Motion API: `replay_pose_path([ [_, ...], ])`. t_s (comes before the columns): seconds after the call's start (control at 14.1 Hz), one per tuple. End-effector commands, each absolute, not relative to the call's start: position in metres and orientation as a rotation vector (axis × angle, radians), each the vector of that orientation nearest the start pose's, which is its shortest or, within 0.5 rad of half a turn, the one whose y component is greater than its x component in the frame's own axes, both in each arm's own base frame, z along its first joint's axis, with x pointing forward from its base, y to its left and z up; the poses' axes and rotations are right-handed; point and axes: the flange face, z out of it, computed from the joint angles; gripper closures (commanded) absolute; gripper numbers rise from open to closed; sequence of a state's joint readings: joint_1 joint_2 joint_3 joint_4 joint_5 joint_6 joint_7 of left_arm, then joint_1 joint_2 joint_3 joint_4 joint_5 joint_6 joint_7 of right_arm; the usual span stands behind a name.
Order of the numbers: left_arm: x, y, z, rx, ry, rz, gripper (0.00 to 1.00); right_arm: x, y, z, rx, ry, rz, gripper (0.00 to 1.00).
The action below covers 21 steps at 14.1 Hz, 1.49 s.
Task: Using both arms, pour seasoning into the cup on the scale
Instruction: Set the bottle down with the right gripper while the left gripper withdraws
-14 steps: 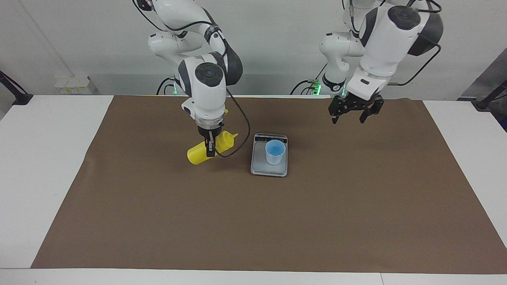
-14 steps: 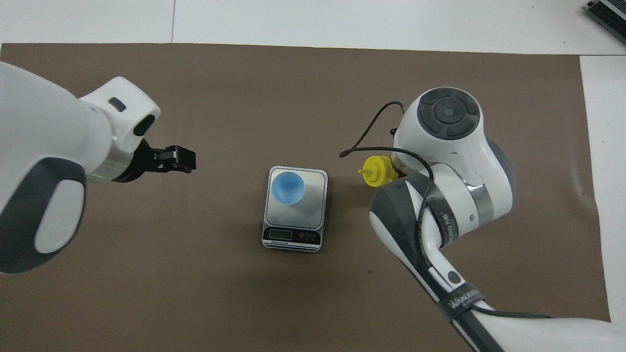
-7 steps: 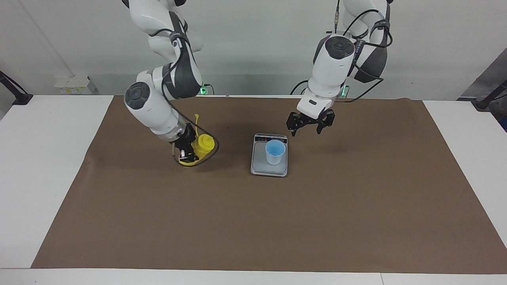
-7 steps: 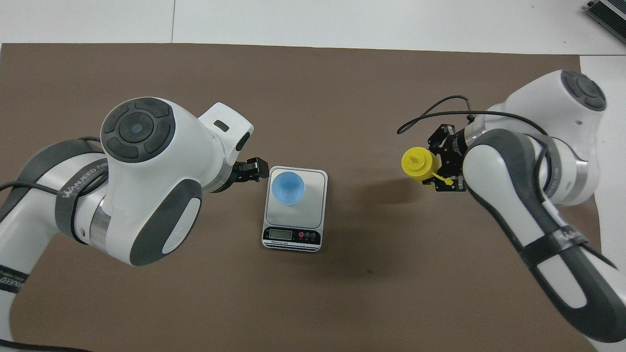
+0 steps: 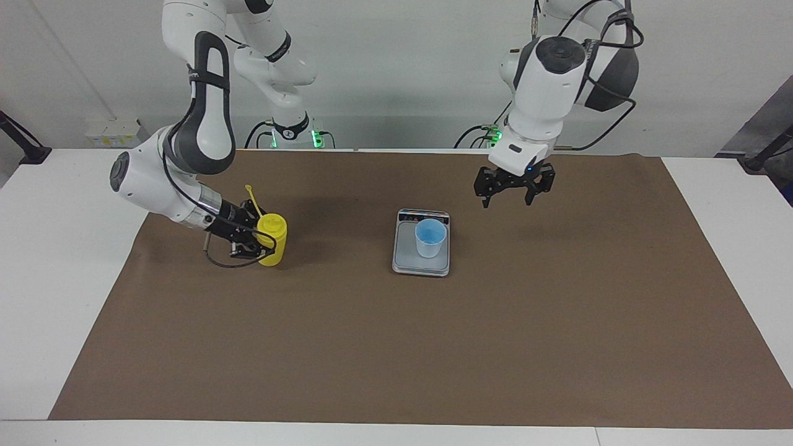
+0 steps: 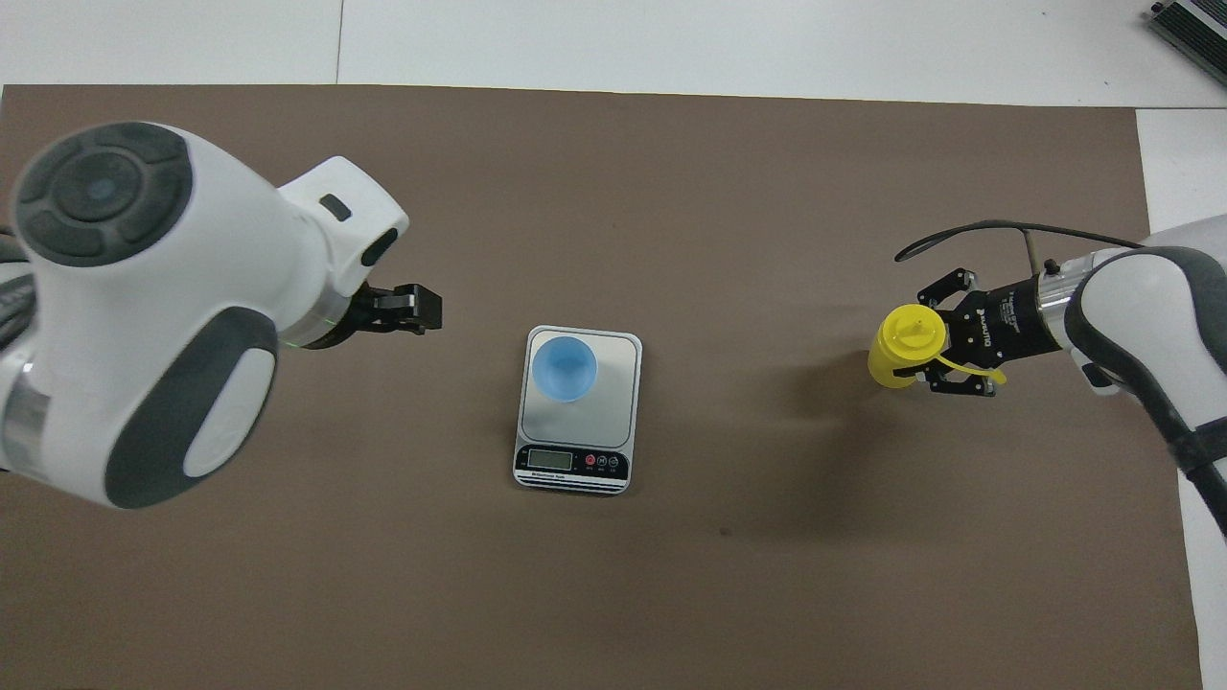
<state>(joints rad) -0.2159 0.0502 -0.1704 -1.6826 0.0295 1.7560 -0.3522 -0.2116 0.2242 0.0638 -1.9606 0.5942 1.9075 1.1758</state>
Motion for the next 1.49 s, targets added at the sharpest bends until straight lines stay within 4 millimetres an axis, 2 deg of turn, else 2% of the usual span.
replay_pose_path([
  [0.0, 0.541, -0.154, 0.589, -3.104, 0.135, -0.043, 0.0, 0.556, -0.063, 0.344, -1.845, 1.901, 0.686, 1.0],
  [0.07, 0.543, -0.139, 0.598, -3.102, 0.154, -0.031, 0.0, 0.554, -0.067, 0.342, -1.838, 1.909, 0.688, 1.0],
  [0.14, 0.545, -0.122, 0.607, -3.103, 0.165, -0.019, 0.0, 0.554, -0.068, 0.342, -1.828, 1.923, 0.686, 0.86],
  [0.21, 0.547, -0.102, 0.615, -3.104, 0.182, -0.007, 0.0, 0.555, -0.069, 0.341, -1.851, 1.917, 0.677, 0.2],
  [0.28, 0.548, -0.085, 0.619, -3.101, 0.21, 0.014, 0.0, 0.556, -0.07, 0.343, -1.863, 1.917, 0.668, 0.05],
  [0.36, 0.549, -0.072, 0.624, -3.105, 0.226, 0.021, 0.0, 0.556, -0.07, 0.345, -1.886, 1.916, 0.658, 0.0],
  [0.43, 0.549, -0.063, 0.625, -3.106, 0.221, 0.022, 0.0, 0.556, -0.069, 0.349, -1.927, 1.911, 0.638, 0.0],
  [0.64, 0.546, -0.068, 0.626, -3.103, 0.235, 0.022, 0.0, 0.561, -0.071, 0.385, -2.056, 1.876, 0.505, 0.0],
  [0.85, 0.544, -0.069, 0.626, -3.101, 0.245, 0.027, 0.0, 0.568, -0.077, 0.424, -2.29, 1.781, 0.325, 0.0],
  [1.0, 0.543, -0.068, 0.625, -3.102, 0.243, 0.031, 0.0, 0.564, -0.075, 0.445, -2.429, 1.645, 0.232, 0.0],
  [1.07, 0.544, -0.067, 0.624, -3.103, 0.238, 0.031, 0.0, 0.562, -0.068, 0.458, -2.501, 1.544, 0.186, 0.0],
  [1.21, 0.544, -0.069, 0.624, -3.121, 0.237, 0.031, 0.0, 0.557, -0.05, 0.485, -2.635, 1.298, 0.095, 0.0],
  [1.42, 0.543, -0.069, 0.624, -3.123, 0.235, 0.031, 0.0, 0.553, -0.017, 0.507, -2.866, 0.968, 0.046, 0.0],
])
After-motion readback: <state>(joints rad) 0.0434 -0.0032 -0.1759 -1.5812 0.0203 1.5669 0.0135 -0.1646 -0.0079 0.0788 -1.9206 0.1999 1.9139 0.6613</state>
